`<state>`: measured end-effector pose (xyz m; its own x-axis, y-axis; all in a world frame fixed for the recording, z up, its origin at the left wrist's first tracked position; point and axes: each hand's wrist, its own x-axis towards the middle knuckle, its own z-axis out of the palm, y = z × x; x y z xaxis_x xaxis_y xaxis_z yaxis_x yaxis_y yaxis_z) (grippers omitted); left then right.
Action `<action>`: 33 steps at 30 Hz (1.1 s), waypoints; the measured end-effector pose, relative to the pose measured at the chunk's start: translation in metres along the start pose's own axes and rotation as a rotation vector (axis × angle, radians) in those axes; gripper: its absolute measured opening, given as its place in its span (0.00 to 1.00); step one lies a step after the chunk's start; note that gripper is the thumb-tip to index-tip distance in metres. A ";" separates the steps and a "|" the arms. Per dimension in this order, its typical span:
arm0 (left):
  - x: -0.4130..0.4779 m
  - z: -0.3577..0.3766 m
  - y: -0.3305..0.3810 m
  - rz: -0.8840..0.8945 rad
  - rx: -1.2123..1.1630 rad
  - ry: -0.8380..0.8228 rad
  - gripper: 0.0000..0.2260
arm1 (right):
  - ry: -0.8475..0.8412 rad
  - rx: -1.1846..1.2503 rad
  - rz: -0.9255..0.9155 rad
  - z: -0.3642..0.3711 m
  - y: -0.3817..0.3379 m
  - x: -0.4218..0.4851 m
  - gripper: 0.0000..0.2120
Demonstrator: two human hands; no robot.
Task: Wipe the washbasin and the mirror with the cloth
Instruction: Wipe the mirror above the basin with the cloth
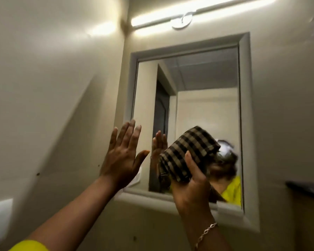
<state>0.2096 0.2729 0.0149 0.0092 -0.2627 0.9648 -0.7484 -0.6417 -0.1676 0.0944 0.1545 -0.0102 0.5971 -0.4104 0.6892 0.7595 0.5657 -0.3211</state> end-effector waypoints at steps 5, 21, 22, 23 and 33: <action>0.055 0.016 -0.024 0.064 -0.033 0.087 0.31 | 0.156 -0.561 -0.574 0.042 -0.024 0.067 0.12; 0.128 0.058 -0.052 0.234 -0.065 0.274 0.30 | -0.043 -2.184 -1.435 0.048 -0.119 0.172 0.29; 0.130 0.061 -0.053 0.232 -0.060 0.277 0.30 | -0.057 -2.224 -1.418 0.051 -0.128 0.177 0.29; 0.132 0.063 -0.055 0.229 -0.057 0.276 0.31 | -0.078 -2.253 -1.394 0.054 -0.136 0.182 0.28; 0.148 0.079 -0.057 0.185 0.000 0.256 0.32 | -0.350 -2.591 -0.811 0.072 -0.180 0.228 0.28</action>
<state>0.3065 0.2138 0.1512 -0.2944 -0.1849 0.9376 -0.7220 -0.5998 -0.3449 0.0756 0.0108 0.2518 0.4139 0.1582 0.8964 -0.3890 -0.8596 0.3313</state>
